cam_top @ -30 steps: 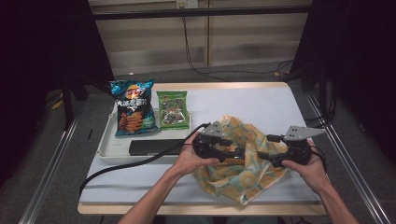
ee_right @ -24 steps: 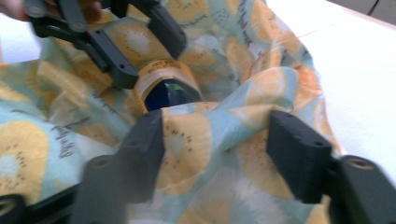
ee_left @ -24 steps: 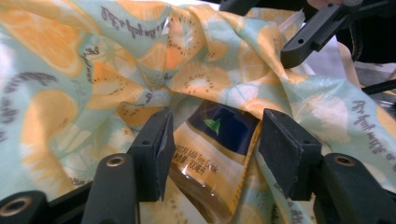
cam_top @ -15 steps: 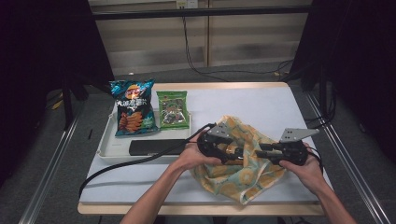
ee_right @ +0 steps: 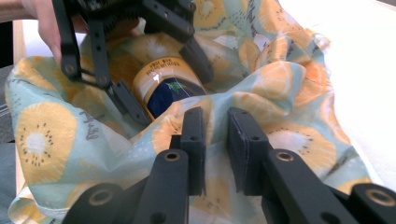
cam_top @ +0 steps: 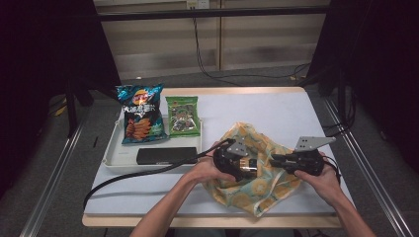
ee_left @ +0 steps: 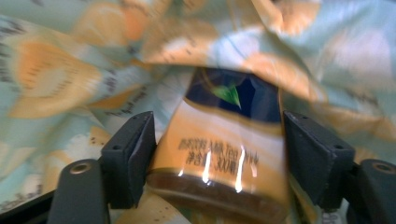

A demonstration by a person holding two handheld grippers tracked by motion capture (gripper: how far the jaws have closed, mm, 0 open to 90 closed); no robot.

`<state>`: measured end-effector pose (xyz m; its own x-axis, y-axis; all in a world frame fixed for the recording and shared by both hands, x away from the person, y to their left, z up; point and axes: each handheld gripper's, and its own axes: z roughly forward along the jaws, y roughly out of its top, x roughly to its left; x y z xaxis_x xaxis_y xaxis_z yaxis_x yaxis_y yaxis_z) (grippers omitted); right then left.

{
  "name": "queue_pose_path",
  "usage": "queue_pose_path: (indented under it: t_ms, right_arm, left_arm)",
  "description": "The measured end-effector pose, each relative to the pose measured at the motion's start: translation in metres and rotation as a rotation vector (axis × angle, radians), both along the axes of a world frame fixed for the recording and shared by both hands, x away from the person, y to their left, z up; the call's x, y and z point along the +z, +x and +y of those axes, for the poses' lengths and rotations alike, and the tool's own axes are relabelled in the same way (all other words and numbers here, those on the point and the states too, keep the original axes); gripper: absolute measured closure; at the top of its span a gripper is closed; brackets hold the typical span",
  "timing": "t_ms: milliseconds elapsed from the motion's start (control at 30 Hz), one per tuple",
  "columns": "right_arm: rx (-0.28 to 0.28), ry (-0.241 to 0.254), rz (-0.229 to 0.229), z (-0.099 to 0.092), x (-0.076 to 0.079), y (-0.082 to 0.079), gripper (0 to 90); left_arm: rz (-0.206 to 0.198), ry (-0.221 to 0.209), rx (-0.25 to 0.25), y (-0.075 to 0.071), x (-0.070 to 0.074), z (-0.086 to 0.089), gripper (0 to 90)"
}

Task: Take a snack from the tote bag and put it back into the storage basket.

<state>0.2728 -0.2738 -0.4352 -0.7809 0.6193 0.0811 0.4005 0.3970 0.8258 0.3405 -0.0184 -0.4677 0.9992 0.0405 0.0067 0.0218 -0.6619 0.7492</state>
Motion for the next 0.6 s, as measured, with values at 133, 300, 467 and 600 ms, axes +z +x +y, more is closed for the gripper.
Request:
queue_pose_path:
  t_ms: [133,300,467,600]
  right_arm:
    - [-0.001,0.006,0.006,0.000,-0.001,0.000,79.1]
    - [0.001,0.018,-0.001,-0.003,0.002,-0.002,84.9]
    - [-0.017,0.033,0.000,-0.010,0.004,-0.005,88.3]
    - [-0.023,0.041,-0.003,-0.015,0.007,-0.008,89.4]
  left_arm:
    - [-0.013,0.037,-0.018,-0.002,0.003,-0.001,30.6]
    - [0.006,0.057,-0.003,-0.002,0.005,0.001,31.6]
    - [0.008,0.095,0.000,-0.005,0.011,0.006,31.8]
    - [0.004,0.109,0.003,-0.010,0.015,0.012,31.9]
